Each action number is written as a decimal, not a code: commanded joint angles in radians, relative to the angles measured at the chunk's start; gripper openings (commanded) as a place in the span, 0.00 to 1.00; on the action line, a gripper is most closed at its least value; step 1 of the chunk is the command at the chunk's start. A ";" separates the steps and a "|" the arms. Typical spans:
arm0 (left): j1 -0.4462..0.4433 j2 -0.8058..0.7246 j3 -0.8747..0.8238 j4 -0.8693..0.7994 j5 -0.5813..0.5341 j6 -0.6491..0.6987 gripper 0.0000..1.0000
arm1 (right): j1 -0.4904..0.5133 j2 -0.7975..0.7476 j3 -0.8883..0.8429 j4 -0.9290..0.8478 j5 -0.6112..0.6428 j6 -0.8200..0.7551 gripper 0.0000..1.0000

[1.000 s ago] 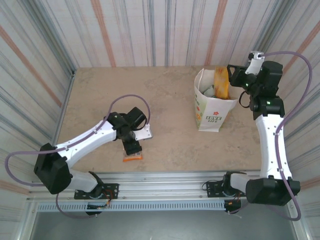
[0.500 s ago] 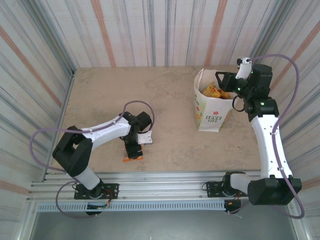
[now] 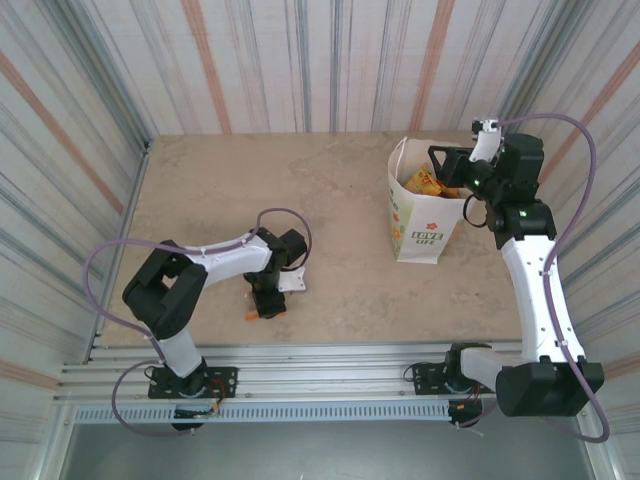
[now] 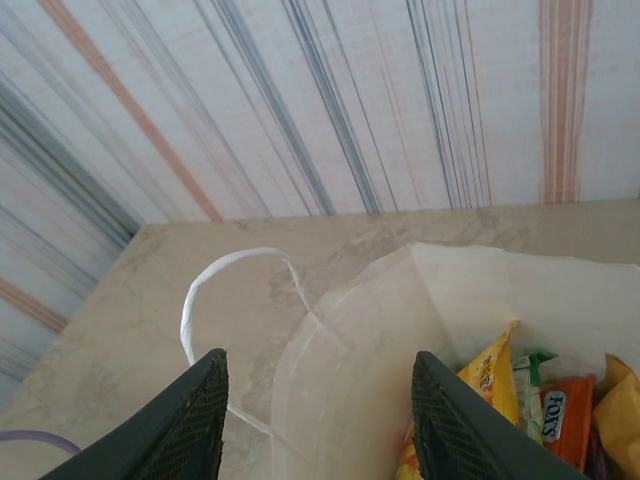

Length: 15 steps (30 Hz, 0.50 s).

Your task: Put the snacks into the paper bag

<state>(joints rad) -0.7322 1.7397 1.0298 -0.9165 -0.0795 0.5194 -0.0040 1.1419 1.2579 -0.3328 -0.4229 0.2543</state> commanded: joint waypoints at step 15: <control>0.015 -0.006 0.015 0.010 0.102 0.006 0.42 | 0.044 -0.072 -0.046 0.013 -0.023 -0.007 0.50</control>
<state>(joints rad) -0.7216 1.7435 1.0435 -0.9123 -0.0460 0.5198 0.0288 1.1015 1.2369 -0.3218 -0.4240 0.2543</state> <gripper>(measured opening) 0.430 0.498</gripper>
